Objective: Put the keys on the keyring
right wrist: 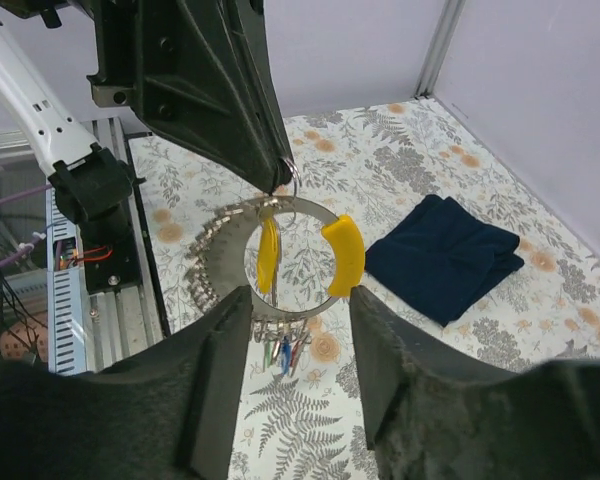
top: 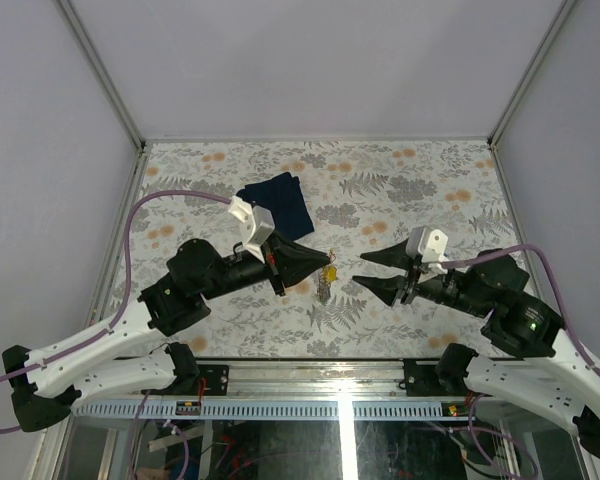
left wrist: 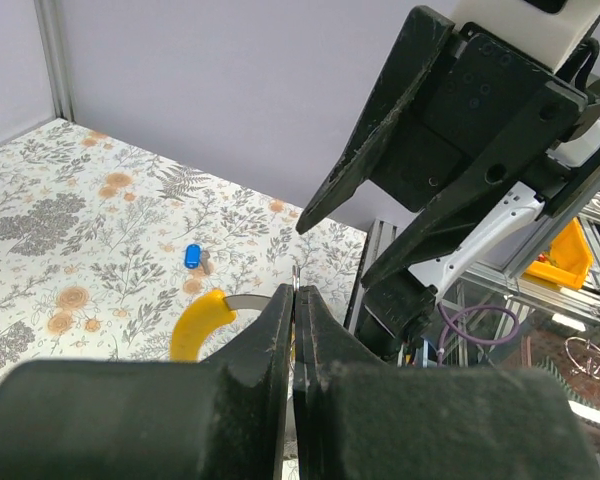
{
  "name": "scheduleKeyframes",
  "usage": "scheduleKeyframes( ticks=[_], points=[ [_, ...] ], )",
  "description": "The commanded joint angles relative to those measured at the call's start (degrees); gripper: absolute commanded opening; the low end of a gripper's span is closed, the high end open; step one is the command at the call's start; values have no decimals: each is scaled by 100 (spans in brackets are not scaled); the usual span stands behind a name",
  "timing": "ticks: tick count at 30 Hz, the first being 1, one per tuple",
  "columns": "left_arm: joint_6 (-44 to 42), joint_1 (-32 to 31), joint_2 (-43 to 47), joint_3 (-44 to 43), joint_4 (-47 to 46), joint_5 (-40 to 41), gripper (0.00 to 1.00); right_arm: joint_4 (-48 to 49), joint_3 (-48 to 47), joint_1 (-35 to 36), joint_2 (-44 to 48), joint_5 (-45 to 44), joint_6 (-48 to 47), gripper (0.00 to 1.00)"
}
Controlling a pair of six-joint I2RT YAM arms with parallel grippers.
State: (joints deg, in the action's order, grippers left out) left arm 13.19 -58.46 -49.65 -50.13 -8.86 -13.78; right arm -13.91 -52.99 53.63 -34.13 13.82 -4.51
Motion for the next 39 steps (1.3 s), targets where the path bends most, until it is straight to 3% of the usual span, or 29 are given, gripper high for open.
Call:
scheduleKeyframes(
  ticks=[1, 9, 15, 26, 34, 39],
  points=[
    [-27, -21, 8, -200, -301, 187, 0, 219, -303, 26, -244, 305, -295, 53],
    [-272, -23, 18, -295, -538, -702, 0, 557, 87, 30, -21, -91, -1090, 58],
    [-374, -22, 72, -425, -453, -1368, 0, 227, 87, 26, -122, -359, -1697, 62],
    [-387, -19, 74, -618, -391, -1977, 0, 1290, 685, 27, -52, 581, -1014, 64],
    [-336, -25, -34, -689, -518, -2136, 0, 2197, 854, 28, -492, 1059, -580, 71],
    [-343, -25, -105, -737, -538, -2218, 0, 2590, 896, 27, -659, 1135, -443, 68]
  ],
)
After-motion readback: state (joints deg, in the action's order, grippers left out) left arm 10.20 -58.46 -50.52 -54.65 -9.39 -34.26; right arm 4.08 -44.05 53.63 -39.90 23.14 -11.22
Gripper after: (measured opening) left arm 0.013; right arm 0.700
